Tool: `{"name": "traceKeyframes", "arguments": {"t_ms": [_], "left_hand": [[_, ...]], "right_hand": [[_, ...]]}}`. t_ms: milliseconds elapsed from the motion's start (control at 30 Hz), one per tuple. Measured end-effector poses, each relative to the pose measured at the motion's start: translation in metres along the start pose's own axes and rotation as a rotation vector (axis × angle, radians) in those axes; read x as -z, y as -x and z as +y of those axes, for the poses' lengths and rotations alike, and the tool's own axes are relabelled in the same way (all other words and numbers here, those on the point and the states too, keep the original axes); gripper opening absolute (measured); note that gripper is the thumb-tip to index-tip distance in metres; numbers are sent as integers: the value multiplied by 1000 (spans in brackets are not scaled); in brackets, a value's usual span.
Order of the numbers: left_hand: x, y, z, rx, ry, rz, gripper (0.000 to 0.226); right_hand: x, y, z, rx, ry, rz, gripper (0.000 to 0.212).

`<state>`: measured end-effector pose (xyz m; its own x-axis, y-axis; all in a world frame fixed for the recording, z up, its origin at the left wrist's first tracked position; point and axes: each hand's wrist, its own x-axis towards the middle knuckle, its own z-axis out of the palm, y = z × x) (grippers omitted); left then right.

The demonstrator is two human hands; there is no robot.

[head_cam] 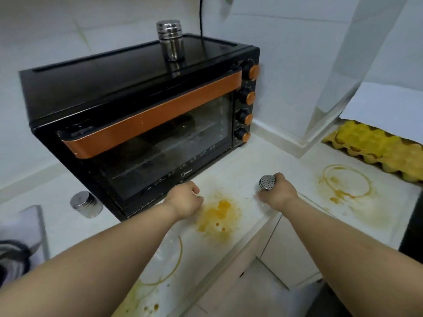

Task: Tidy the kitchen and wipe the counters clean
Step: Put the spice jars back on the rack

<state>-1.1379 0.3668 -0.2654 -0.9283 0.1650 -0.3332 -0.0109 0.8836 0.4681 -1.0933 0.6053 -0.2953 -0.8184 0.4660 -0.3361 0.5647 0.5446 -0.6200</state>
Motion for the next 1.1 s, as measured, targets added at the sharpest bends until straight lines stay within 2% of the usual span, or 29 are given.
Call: {"name": "traceKeyframes", "arguments": {"t_ms": [100, 333, 400, 500, 567, 667, 767, 900, 1000, 1100], "left_hand": [[8, 5, -8, 5, 10, 8, 32], [38, 39, -56, -12, -3, 75, 29], [56, 56, -88, 2, -85, 69, 24], [87, 76, -151, 82, -231, 80, 30], [103, 76, -189, 160, -203, 133, 31], [127, 72, -230, 222, -31, 218, 40], [132, 59, -235, 186, 113, 249, 62], [126, 25, -247, 133, 145, 193, 82], [121, -3, -255, 91, 133, 157, 84], [118, -22, -262, 68, 138, 148, 73]], "right_hand": [[-4, 8, -17, 79, -48, -21, 53], [-31, 61, -88, 290, 61, -261, 50], [-54, 81, -105, 308, 48, -287, 50], [-93, 114, -132, 325, 6, -346, 38], [-114, 131, -145, 320, 0, -379, 34], [-151, 148, -166, 319, 14, -418, 36], [-167, 159, -172, 302, 1, -400, 34], [-191, 164, -170, 260, -14, -302, 38], [-200, 163, -167, 226, -49, -254, 41], [-205, 161, -166, 204, -19, -226, 43]]}}
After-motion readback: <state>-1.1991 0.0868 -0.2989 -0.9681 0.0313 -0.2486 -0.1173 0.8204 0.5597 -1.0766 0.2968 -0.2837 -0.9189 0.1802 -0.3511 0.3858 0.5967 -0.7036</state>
